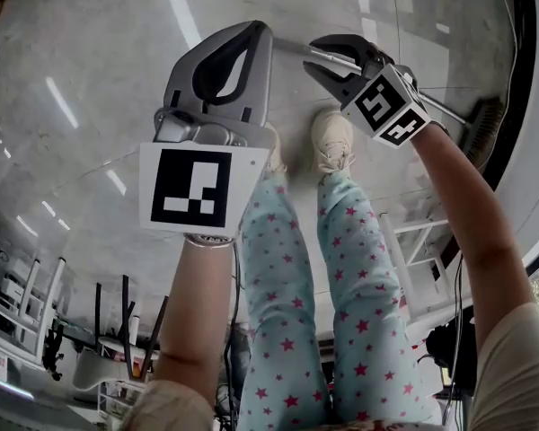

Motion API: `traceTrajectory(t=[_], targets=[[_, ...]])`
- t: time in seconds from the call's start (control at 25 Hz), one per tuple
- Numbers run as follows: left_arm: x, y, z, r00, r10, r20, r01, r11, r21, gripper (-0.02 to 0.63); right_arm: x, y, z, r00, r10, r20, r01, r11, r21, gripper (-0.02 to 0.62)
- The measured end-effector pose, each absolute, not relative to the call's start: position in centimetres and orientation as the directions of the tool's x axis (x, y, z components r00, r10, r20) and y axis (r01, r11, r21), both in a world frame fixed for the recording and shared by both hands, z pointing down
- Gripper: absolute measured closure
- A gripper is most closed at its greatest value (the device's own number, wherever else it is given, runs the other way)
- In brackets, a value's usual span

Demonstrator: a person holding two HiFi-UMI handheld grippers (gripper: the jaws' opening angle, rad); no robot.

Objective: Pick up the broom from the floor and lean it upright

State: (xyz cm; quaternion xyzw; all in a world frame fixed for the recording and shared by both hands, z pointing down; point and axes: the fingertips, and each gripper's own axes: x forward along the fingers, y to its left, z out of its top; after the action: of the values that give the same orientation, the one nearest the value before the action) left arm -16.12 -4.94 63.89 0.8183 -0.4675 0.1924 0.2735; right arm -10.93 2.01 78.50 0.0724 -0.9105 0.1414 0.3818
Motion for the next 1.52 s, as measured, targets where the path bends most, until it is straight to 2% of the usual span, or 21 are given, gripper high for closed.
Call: traceTrajectory(t=[0.28,0.52,0.88,0.96,1.2,1.32,1.52], targets=[[-16.7,-5.1,66.7,0.491,-0.601,0.631,-0.864,-0.427,0.266,0.586,-9.8,2.9,83.0,-0.614,0.033,0.789,-0.25,0.94,-0.234,0.48],[-16.6,-4.7,70.0,0.526,-0.498,0.69,-0.837,-0.445,0.317,0.586,-8.8,3.9,87.3,-0.494,0.061,0.867,-0.246,0.947,-0.207,0.474],[-16.4,-4.4,72.3,0.518,-0.479,0.709,-0.841,-0.437,0.32,0.586,-7.5,5.2,92.2,-0.33,0.092,0.94,-0.261,0.947,-0.185,0.474],[-16.4,-4.2,72.9,0.52,-0.468,0.715,-0.839,-0.436,0.325,0.586,-7.3,4.9,92.6,-0.302,0.089,0.949,-0.242,0.956,-0.167,0.499],[-16.9,-4.6,72.8,0.507,-0.48,0.716,-0.848,-0.427,0.314,0.586,-7.5,4.9,92.8,-0.226,0.097,0.969,-0.225,0.963,-0.149,0.506],[-16.7,-4.5,71.8,0.514,-0.475,0.714,-0.842,-0.44,0.313,0.586,-7.5,4.9,91.8,-0.241,0.044,0.97,-0.236,0.966,-0.102,0.508],[-17.1,-4.5,67.5,0.518,-0.469,0.715,-0.827,-0.488,0.279,0.586,-7.7,2.6,84.5,-0.363,-0.077,0.929,-0.26,0.965,-0.022,0.508]])
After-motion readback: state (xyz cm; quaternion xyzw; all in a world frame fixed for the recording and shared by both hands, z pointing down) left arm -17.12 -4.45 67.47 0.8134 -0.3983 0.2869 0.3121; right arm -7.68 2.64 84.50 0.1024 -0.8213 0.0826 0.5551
